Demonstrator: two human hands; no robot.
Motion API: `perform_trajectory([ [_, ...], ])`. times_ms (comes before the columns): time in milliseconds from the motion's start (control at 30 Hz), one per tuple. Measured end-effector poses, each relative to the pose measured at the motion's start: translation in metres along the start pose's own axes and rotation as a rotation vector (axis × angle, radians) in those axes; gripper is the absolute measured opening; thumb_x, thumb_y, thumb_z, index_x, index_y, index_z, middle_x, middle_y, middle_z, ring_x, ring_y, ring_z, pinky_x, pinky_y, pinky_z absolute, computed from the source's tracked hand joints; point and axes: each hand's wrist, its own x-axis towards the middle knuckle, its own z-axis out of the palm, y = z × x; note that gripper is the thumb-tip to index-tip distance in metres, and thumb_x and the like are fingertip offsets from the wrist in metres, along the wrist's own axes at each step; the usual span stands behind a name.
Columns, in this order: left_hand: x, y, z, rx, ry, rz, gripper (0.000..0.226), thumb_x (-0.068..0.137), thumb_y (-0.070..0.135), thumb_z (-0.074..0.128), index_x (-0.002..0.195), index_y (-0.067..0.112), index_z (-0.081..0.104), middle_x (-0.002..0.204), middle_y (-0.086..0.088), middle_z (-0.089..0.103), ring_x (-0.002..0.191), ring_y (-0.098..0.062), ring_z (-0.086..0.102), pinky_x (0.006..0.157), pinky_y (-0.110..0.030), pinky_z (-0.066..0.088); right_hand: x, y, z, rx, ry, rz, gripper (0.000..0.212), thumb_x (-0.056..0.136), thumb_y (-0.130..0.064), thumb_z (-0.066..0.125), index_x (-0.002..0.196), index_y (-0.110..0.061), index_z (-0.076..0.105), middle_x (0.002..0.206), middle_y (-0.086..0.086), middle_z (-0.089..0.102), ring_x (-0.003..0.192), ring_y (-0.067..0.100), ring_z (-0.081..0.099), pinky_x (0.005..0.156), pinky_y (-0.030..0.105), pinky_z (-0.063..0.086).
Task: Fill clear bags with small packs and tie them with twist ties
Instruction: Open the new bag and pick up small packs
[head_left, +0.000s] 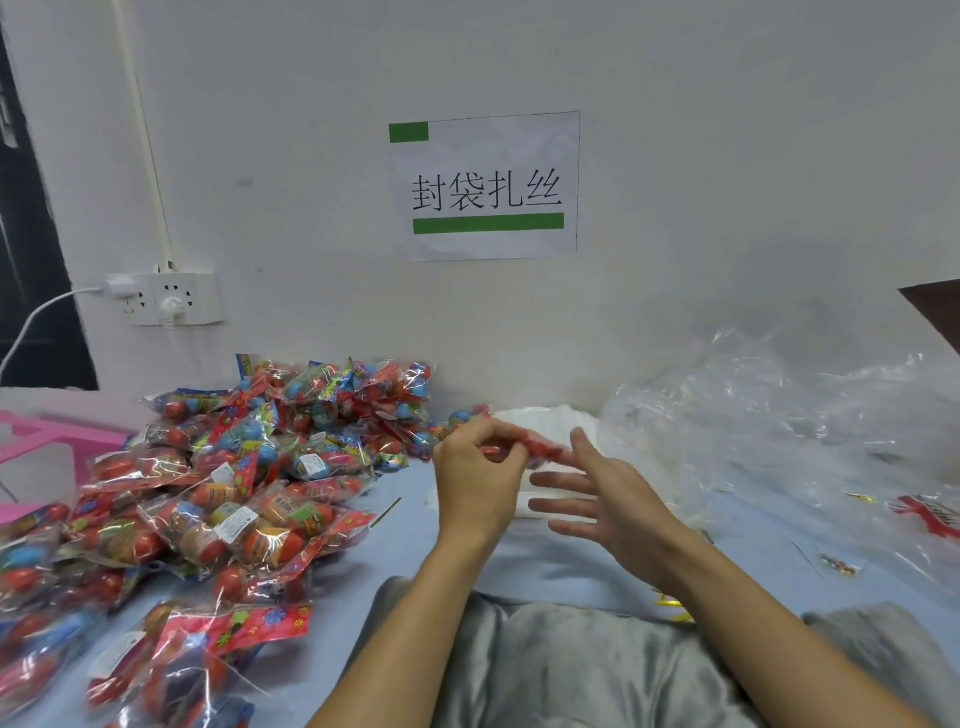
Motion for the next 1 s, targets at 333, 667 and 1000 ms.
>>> perform_trajectory([
  [333, -0.017, 0.005, 0.011, -0.158, -0.508, -0.178, 0.026, 0.081, -0.002, 0.075, 0.076, 0.024, 0.079, 0.079, 0.002, 0.076, 0.077, -0.008, 0.069, 0.073, -0.02, 0.054, 0.007, 0.002, -0.003, 0.24, 0.423, -0.093, 0.039, 0.095, -0.019, 0.07, 0.127, -0.015, 0.05, 0.089, 0.012, 0.076, 0.076, 0.023, 0.077, 0.056, 0.029, 0.06],
  [667, 0.005, -0.003, -0.007, -0.356, -0.037, -0.612, 0.011, 0.094, 0.004, 0.057, 0.101, 0.01, 0.063, 0.086, -0.009, 0.07, 0.067, -0.02, 0.067, 0.062, -0.027, 0.053, 0.009, 0.001, -0.021, 0.186, 0.632, -0.106, 0.038, 0.093, -0.009, 0.069, 0.128, -0.011, 0.055, 0.117, 0.01, 0.065, 0.101, 0.027, 0.067, 0.069, 0.037, 0.059],
  [1000, 0.008, -0.013, -0.028, -0.914, 0.774, -1.014, 0.053, 0.095, 0.052, 0.048, 0.117, 0.004, 0.045, 0.097, -0.016, 0.065, 0.079, -0.027, 0.067, 0.061, -0.038, 0.055, 0.013, 0.005, -0.02, 0.094, 0.607, -0.086, 0.036, 0.092, -0.012, 0.07, 0.127, -0.01, 0.059, 0.115, 0.011, 0.068, 0.106, 0.031, 0.067, 0.091, 0.05, 0.058],
])
